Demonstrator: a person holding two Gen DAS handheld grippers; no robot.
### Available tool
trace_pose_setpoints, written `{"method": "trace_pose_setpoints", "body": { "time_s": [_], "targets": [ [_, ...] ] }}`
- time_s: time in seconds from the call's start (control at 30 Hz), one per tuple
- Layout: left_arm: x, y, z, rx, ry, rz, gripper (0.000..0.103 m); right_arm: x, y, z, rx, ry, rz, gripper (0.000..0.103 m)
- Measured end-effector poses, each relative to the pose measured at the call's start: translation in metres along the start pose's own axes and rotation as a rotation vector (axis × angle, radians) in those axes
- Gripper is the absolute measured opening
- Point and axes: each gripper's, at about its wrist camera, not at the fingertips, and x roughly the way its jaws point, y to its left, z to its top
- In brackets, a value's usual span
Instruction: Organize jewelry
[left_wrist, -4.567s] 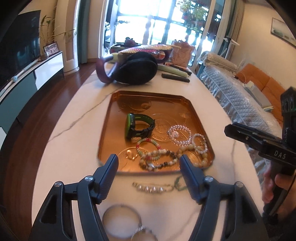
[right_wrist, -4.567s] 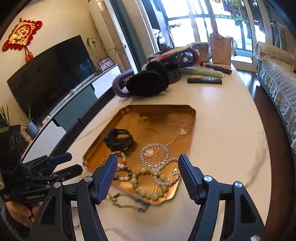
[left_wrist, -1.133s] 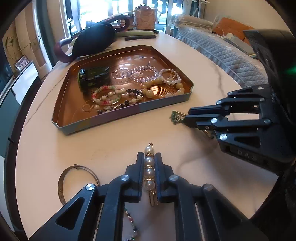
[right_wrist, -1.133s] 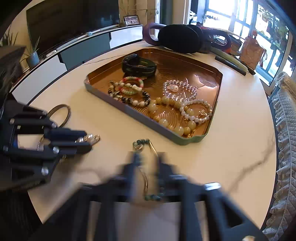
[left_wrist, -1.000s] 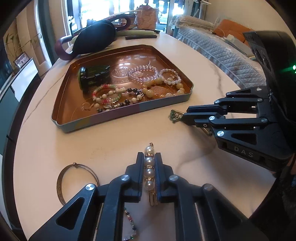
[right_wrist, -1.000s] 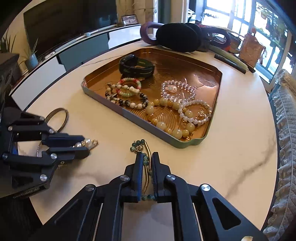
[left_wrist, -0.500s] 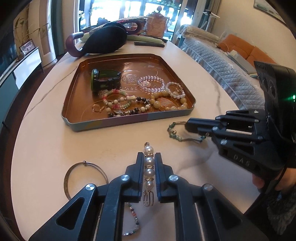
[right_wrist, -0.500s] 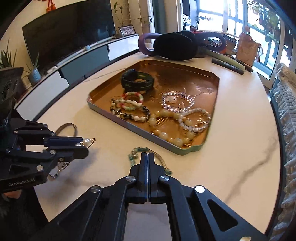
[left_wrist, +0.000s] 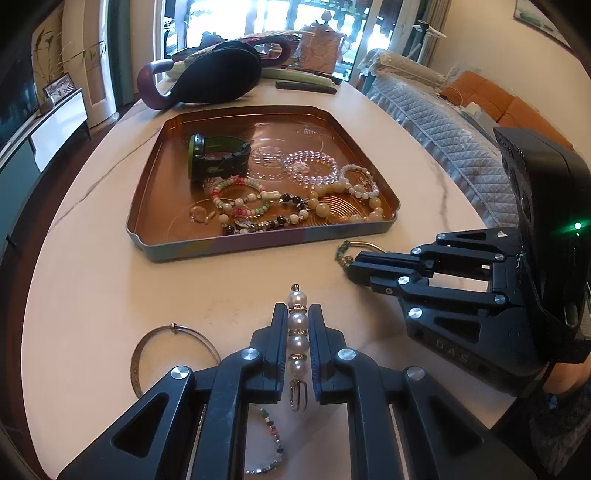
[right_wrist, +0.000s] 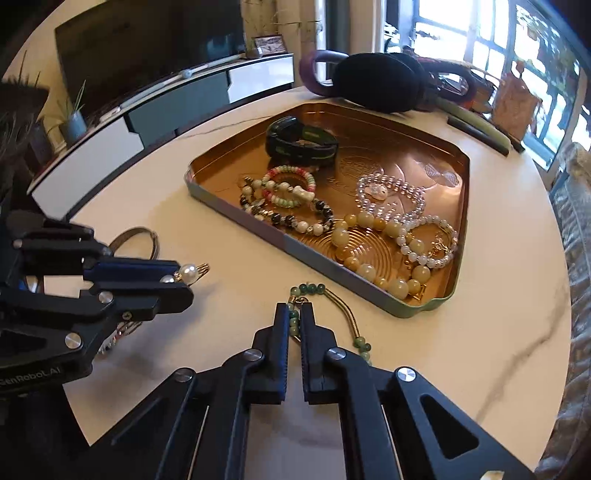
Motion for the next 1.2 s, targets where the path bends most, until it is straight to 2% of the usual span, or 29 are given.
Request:
{"method": "trace_pose_setpoints", "body": {
  "time_s": [0.23,0.3,0.5,0.63,0.8,0.93,1.2],
  "targets": [
    [-0.007,0.001,0.003,-0.002,-0.028,-0.004,0.012,-0.020,-0.005,0.004,0.030,-0.068,0.004,0.005],
    [-0.009,0.002,0.004,-0.004,-0.034,-0.001,0.012,-0.028,-0.009,0.006,0.058,-0.089,0.041,0.005],
    [-0.023,0.000,0.005,0.010,-0.067,0.004,0.012,-0.057,-0.008,0.010,0.075,-0.155,0.046,0.005],
    [-0.041,-0.002,0.014,0.001,-0.117,0.002,0.012,-0.081,-0.002,0.018,0.062,-0.205,0.067,0.005],
    [-0.074,-0.012,0.031,0.057,-0.215,0.007,0.012,-0.112,0.009,0.033,0.000,-0.277,0.045,0.005],
    [-0.094,-0.014,0.046,0.059,-0.268,0.000,0.012,-0.134,0.006,0.045,-0.005,-0.328,0.034,0.005],
    [-0.110,-0.024,0.085,0.086,-0.346,0.010,0.012,-0.170,0.004,0.083,-0.022,-0.435,0.001,0.005]
  ]
}}
